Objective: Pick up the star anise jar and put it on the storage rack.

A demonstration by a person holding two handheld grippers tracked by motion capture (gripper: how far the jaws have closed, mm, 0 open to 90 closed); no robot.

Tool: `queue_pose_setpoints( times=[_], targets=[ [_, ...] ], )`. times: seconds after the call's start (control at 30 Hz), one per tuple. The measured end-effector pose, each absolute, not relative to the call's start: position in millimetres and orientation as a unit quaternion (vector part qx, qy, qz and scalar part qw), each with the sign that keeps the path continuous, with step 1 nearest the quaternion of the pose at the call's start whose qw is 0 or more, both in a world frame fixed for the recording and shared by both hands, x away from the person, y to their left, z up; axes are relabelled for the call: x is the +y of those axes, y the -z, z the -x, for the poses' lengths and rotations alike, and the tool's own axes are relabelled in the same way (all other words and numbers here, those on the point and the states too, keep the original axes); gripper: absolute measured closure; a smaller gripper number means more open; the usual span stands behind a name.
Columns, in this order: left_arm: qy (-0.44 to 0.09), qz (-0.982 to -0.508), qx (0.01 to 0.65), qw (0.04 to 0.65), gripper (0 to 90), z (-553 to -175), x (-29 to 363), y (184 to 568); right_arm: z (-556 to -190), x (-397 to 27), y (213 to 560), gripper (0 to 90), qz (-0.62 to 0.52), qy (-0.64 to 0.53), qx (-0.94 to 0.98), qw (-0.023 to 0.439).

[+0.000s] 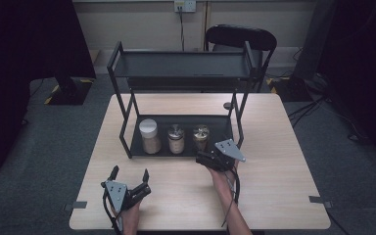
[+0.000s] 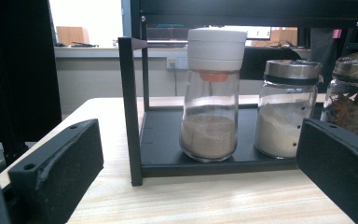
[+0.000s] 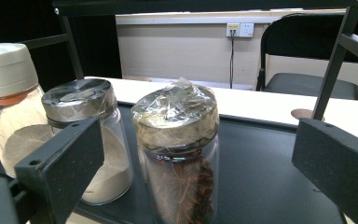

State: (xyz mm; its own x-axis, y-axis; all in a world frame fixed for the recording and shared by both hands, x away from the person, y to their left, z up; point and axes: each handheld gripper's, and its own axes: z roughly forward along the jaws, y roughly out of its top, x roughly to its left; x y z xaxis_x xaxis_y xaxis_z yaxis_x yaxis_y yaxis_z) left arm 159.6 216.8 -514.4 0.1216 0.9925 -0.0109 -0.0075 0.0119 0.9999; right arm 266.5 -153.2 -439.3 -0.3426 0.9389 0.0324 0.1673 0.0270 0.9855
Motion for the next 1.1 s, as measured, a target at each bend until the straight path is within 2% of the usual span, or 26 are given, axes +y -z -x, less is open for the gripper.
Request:
queue_pose_setpoints(
  times=[1.1],
  targets=[
    [-0.469,-0.523,0.47,0.534,0.1,-159,216,515,-241,-166,440,1.2,-0.44,-0.555,0.601,0.371]
  ],
)
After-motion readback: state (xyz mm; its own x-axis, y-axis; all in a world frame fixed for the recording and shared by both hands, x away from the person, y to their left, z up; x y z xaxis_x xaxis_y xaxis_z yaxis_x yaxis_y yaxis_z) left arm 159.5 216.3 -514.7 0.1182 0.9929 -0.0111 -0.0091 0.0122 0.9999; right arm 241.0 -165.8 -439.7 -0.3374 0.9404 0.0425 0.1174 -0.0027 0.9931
